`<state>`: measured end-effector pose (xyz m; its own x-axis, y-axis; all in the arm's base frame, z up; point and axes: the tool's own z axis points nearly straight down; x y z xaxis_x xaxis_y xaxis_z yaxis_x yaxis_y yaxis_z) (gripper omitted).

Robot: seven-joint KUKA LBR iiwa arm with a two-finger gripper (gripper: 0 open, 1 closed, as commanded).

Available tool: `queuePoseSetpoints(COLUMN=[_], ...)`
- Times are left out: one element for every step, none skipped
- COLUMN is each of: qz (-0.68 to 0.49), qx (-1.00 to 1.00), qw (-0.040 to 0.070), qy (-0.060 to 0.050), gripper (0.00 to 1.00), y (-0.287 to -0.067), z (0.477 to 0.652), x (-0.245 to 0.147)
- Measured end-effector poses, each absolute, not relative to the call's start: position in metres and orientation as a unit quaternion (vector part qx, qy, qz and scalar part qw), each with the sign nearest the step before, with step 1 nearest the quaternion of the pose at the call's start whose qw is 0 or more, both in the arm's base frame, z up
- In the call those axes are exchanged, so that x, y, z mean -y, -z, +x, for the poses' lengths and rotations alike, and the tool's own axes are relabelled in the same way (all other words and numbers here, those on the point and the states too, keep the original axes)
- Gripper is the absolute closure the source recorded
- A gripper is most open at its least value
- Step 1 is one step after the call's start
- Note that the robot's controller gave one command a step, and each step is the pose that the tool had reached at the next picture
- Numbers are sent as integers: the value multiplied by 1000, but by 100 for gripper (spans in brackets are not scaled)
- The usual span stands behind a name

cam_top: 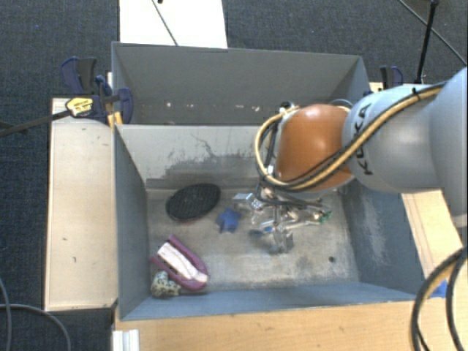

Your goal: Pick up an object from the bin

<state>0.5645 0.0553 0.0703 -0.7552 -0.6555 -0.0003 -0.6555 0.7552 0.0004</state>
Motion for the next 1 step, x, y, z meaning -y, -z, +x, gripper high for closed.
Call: queuePoseSetpoints(qz=[-385], qx=[-923], qw=[2], qy=[0], gripper=[0], y=[-71], z=[565], x=[-54])
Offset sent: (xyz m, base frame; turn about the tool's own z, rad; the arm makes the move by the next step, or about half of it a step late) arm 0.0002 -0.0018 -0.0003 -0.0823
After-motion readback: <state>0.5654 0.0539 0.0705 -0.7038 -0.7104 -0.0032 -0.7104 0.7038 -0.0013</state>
